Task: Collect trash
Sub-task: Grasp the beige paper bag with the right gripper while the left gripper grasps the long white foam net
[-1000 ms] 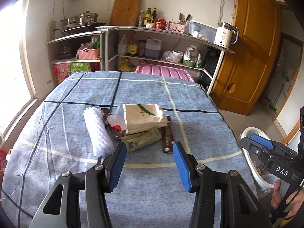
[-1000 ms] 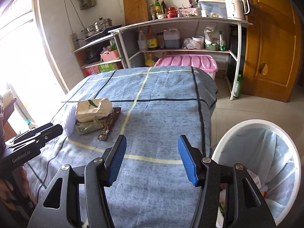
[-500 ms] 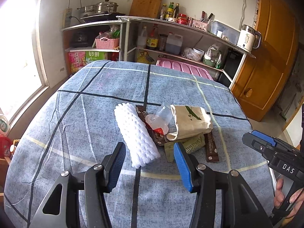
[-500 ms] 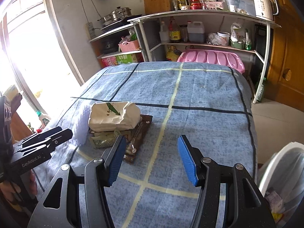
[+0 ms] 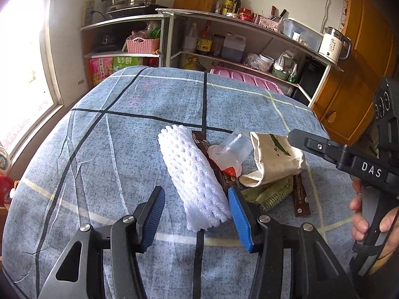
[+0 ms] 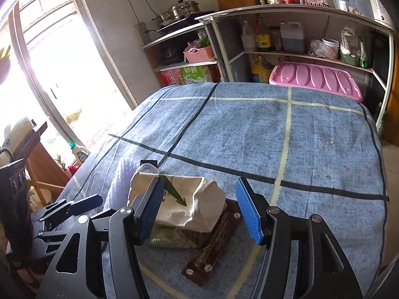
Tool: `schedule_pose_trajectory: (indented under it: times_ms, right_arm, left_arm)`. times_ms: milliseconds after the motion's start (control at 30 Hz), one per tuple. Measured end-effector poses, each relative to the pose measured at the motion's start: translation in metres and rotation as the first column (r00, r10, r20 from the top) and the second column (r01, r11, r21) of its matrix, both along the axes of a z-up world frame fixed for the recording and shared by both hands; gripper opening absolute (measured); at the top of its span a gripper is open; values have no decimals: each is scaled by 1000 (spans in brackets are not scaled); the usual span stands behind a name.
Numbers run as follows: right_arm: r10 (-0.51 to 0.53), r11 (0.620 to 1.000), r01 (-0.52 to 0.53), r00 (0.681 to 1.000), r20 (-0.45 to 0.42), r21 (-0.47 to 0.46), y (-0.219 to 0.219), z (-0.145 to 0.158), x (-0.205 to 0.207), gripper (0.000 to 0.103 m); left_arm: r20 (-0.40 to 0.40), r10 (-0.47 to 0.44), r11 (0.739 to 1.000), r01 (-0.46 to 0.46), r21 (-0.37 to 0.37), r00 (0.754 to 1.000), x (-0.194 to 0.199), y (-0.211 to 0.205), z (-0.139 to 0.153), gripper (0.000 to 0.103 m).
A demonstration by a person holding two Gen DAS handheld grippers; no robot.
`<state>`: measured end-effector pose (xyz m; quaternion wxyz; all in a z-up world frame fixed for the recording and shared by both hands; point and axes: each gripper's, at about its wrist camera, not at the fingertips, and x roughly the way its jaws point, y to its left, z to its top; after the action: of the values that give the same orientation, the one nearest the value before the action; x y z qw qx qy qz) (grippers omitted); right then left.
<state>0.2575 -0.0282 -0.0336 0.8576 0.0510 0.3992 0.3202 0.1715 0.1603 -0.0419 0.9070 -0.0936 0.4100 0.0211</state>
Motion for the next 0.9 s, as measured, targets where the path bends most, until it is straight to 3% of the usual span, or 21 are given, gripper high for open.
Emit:
schedule_pose_trajectory:
  times_ms: [200, 500, 667, 900]
  right_arm:
    - [100, 995, -100, 994, -53, 13, 12, -7, 14, 61]
    - [279, 960, -273, 955, -104, 68, 7, -13, -20, 61]
    - [361, 931, -365, 929, -80, -32, 26, -19, -44, 61]
    - [400, 908, -395, 917, 6, -143, 44, -21, -53, 67]
  left_arm:
    - [-12, 5, 1000, -5, -6, 1000, 3, 5, -4, 52]
    - [-11, 29, 1000, -29, -1, 1000, 0, 18, -3, 52]
    - [-17, 42, 999, -42, 0, 999, -2, 24, -4, 53]
    - [-20, 58, 998, -58, -2, 998, -5, 34, -5, 53]
